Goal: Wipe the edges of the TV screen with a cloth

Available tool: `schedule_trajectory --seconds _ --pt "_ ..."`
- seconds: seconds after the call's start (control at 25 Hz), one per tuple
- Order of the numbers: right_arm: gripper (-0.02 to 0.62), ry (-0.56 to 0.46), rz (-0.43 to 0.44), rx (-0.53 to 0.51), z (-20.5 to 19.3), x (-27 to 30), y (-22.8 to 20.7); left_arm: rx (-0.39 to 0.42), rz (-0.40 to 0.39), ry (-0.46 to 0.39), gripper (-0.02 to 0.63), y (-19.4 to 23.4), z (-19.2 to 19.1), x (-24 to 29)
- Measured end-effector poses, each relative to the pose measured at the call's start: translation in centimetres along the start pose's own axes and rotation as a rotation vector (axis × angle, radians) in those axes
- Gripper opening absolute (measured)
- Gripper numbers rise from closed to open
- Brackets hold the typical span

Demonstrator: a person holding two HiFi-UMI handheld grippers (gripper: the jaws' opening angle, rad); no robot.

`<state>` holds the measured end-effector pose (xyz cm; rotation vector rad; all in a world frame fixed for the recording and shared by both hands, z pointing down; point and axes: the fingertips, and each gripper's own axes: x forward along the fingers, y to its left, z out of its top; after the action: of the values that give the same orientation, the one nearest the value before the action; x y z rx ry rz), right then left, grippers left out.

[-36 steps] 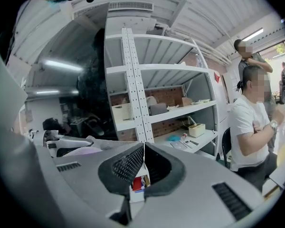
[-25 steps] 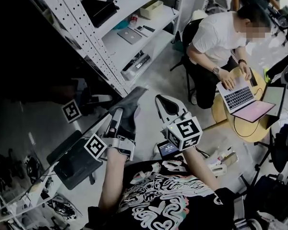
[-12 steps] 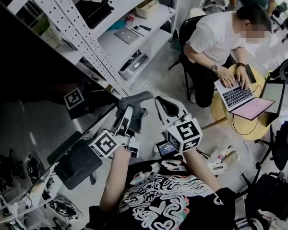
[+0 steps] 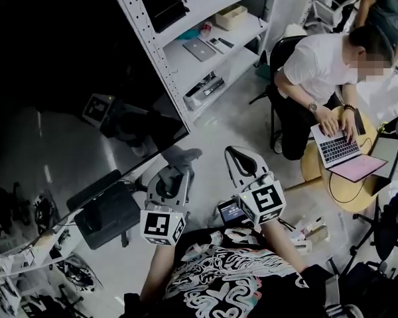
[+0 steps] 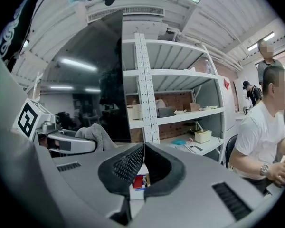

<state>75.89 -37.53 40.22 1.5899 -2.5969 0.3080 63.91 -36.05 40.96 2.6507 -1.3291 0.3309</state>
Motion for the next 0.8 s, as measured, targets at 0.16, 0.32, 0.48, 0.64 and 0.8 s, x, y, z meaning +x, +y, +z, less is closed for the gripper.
schedule_trajectory --seconds 0.16,0.32,0.48,0.64,0.8 --pt "0.029 0.000 0.055 -0.034 -0.1 0.2 2.9 0.004 0.087 -0.054 0.129 1.5 0.5 -3.1" --pt "0.029 0.018 0.060 -0.053 -0.7 -0.6 5.7 0.026 0.135 -0.081 0.129 2.4 0.8 -6.7" --pt "0.029 0.020 0.056 -0.099 -0.6 -1.7 9.8 0.032 0.166 -0.092 0.129 3.2 0.1 -10.7" --pt "0.029 0.023 0.083 -0.113 -0.1 -2.8 13.6 0.015 0.216 -0.109 0.129 3.7 0.0 -14.9" --pt "0.029 0.019 0.109 -0.122 -0.4 -4.6 17.0 -0.021 0.249 -0.119 0.129 3.8 -0.9 -18.8"
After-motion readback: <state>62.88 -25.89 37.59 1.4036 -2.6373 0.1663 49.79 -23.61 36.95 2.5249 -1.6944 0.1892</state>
